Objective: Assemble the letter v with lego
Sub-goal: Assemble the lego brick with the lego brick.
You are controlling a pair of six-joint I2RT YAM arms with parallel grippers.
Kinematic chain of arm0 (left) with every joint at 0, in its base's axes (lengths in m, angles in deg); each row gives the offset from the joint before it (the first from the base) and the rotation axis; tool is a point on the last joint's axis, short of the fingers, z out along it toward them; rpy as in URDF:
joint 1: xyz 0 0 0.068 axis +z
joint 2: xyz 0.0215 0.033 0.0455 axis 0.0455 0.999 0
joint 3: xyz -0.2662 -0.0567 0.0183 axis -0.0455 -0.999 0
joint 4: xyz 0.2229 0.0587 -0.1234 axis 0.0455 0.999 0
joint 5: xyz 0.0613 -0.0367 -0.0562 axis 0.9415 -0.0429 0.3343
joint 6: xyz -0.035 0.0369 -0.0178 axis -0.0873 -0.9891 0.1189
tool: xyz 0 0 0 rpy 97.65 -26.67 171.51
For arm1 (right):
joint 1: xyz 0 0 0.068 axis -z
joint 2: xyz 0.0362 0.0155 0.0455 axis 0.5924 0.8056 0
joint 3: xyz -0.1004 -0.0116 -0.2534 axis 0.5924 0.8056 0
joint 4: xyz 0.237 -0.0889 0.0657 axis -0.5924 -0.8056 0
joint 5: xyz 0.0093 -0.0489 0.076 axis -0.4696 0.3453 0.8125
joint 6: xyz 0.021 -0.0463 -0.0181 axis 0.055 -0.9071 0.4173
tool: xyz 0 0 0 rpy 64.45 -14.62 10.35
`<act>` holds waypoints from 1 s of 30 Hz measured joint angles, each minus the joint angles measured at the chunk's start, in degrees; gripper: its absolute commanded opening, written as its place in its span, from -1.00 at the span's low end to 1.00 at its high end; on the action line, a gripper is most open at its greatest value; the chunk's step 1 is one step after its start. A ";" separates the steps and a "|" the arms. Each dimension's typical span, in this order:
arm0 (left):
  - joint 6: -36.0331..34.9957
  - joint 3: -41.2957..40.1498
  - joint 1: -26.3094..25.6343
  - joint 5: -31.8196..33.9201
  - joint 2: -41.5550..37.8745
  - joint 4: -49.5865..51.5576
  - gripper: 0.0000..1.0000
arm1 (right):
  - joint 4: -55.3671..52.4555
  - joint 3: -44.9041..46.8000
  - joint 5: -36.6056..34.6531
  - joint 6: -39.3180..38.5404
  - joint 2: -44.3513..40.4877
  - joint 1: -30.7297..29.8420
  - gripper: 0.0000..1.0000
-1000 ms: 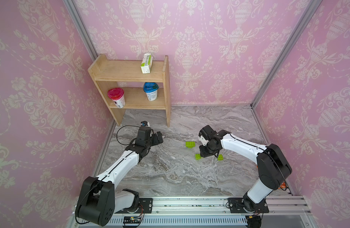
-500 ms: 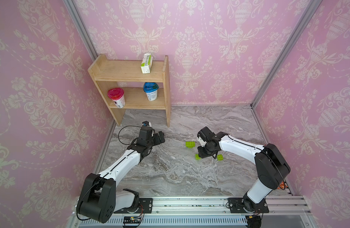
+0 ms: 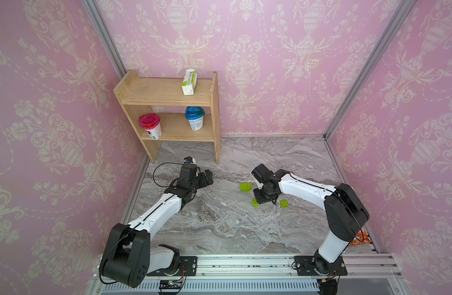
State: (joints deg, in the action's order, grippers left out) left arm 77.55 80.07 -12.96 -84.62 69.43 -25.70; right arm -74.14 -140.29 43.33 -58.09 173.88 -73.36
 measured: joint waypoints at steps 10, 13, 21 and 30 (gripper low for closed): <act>0.00 0.00 0.00 0.02 0.00 -0.02 0.99 | -2.49 -1.55 -2.86 2.36 0.98 -2.10 -0.97; 0.00 0.00 0.00 0.02 0.00 -0.02 0.98 | -3.10 -1.84 -3.72 2.71 1.27 -2.29 -0.97; 0.00 0.00 0.00 0.02 0.00 -0.02 0.98 | -2.89 -2.25 -4.24 6.12 1.73 -2.51 -1.00; 0.00 0.00 0.00 0.02 0.00 -0.02 0.98 | -2.32 -2.01 -4.22 10.01 1.73 -2.89 -1.00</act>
State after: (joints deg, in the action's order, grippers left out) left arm 77.55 80.07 -12.96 -84.60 69.43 -25.72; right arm -76.46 -142.30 39.11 -48.08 175.60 -76.25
